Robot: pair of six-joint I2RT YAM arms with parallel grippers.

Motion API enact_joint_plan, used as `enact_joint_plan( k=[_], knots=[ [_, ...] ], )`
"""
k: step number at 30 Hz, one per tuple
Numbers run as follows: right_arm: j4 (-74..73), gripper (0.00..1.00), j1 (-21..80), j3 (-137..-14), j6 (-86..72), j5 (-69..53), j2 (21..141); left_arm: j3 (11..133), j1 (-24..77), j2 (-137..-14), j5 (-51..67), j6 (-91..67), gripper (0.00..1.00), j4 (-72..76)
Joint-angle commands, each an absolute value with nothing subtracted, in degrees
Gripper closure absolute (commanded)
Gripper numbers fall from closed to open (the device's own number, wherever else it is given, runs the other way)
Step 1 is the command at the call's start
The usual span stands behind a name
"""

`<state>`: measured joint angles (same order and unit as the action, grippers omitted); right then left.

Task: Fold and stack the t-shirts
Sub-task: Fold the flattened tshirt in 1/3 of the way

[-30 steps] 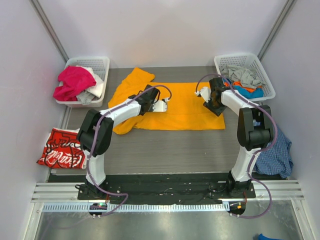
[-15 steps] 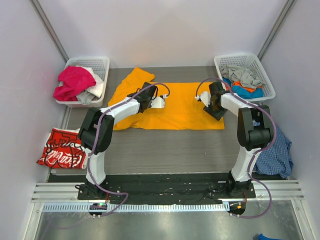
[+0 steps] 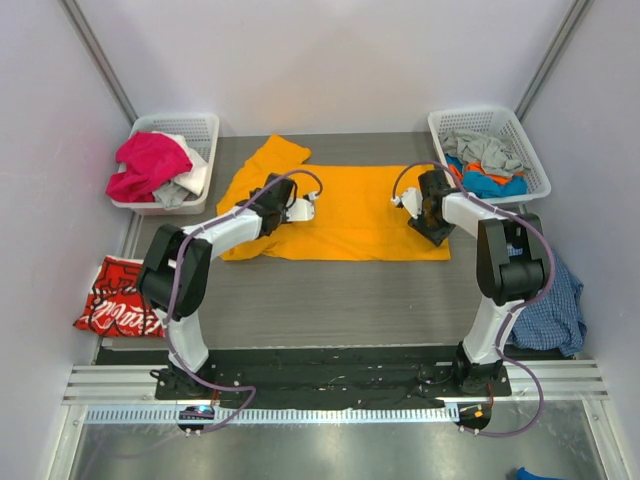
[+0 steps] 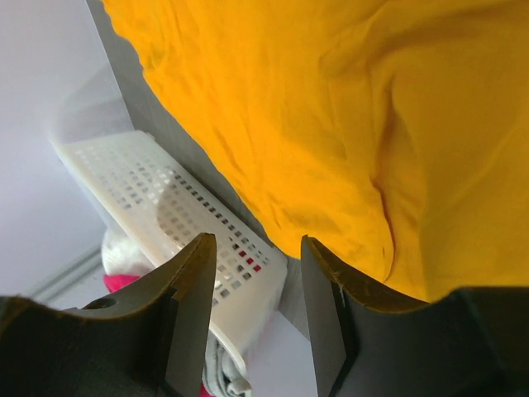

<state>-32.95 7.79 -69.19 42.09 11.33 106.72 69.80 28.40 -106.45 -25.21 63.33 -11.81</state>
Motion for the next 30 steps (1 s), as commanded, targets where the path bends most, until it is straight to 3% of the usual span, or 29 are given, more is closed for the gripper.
enact_joint_plan(
  k=[1, 4, 16, 30],
  knots=[
    [-31.91, 0.56, 7.65, -67.68, 41.75, 12.48, 103.62, 70.31, 24.27, -101.17, -22.51, 57.59, 0.5, -11.85],
    [-31.9, 0.56, 7.56, -66.97, 41.49, 12.48, 103.62, 74.69, 21.63, -100.99, -17.07, 51.26, 0.51, -23.86],
    [-31.9, 0.56, 7.56, -64.95, 41.22, 13.45, 101.78, 86.04, 11.43, -107.05, 5.26, 41.57, 0.52, -48.76],
    [-32.78, 0.56, 7.65, -64.25, 39.46, 12.74, 101.25, 87.18, 9.84, -112.94, 14.59, 46.32, 0.52, -55.99]
  ],
)
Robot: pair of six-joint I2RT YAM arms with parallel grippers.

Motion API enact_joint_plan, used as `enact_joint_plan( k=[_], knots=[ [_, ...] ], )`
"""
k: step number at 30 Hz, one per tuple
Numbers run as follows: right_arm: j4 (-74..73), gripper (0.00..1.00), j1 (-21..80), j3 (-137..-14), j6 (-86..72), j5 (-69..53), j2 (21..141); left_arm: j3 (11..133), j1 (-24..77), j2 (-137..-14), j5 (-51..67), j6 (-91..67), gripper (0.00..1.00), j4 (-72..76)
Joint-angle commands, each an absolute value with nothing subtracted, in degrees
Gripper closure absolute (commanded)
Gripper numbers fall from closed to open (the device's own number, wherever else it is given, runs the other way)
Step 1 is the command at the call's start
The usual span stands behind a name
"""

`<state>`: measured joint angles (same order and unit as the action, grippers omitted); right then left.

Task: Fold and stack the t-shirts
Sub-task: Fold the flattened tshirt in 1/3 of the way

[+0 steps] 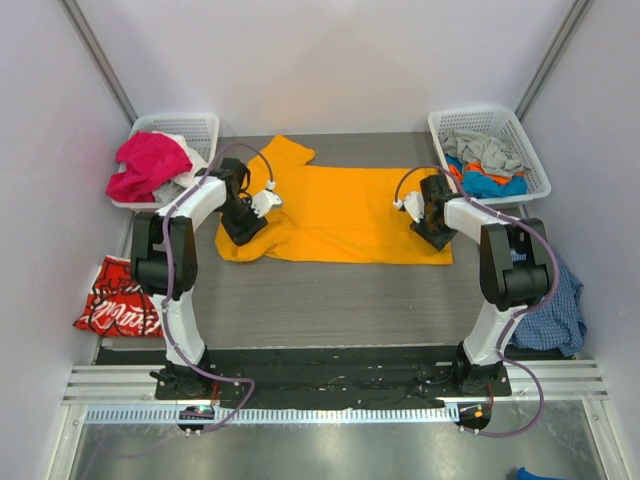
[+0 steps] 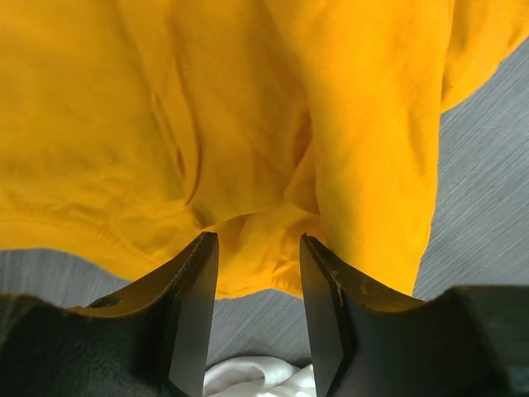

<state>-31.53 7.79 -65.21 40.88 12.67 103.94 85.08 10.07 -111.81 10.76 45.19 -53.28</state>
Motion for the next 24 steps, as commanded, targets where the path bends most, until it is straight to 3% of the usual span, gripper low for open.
enact_joint_plan(
  k=[1, 24],
  knots=[
    [-32.87, 0.56, 7.56, -63.9, 39.38, 13.09, 101.16, 87.62, 9.76, -113.29, 14.76, 46.41, 0.52, -55.81],
    [-31.29, 0.58, 7.65, -56.25, 33.93, 19.25, 90.97, 91.84, 8.26, -116.1, 14.15, 45.09, 0.55, -51.76]
  ],
)
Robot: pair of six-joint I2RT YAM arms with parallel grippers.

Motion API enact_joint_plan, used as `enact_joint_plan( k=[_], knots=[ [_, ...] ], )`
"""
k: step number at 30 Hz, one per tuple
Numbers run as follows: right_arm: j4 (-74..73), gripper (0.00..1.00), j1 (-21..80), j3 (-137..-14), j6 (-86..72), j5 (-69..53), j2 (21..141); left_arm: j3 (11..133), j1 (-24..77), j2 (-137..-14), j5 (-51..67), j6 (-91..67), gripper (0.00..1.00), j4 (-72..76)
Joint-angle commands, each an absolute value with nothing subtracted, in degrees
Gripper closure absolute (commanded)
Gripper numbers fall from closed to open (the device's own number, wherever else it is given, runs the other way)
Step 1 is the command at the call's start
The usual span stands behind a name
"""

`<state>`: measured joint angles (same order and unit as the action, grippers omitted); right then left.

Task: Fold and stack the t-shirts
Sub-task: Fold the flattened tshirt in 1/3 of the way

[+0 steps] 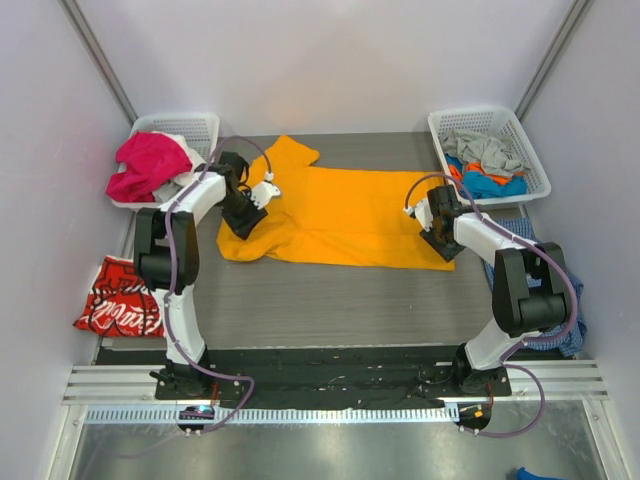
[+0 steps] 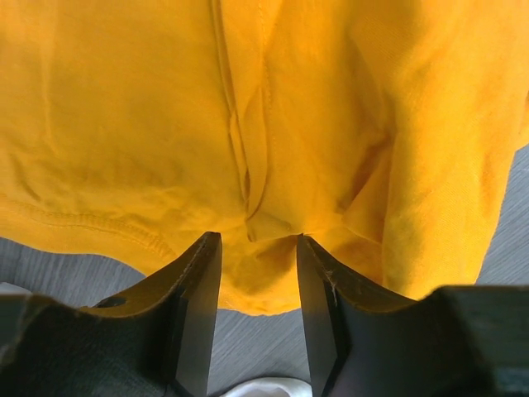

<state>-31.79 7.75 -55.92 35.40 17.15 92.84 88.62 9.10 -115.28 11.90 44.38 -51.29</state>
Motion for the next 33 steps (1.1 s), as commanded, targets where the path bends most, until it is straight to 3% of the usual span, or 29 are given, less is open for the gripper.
enact_joint_plan(
  k=[1, 21, 33],
  knots=[
    [-31.38, 0.58, 7.65, -56.25, 33.84, 19.25, 90.97, 92.02, 8.26, -116.54, 14.59, 45.26, 0.56, -52.12],
    [-31.55, 0.59, 7.65, -57.22, 34.01, 19.16, 90.44, 95.97, 8.09, -121.72, 17.31, 46.85, 0.62, -56.95],
    [-31.47, 0.59, 7.65, -55.81, 33.4, 18.02, 91.14, 95.8, 8.26, -120.5, 16.27, 45.7, 0.98, -55.11]
  ],
)
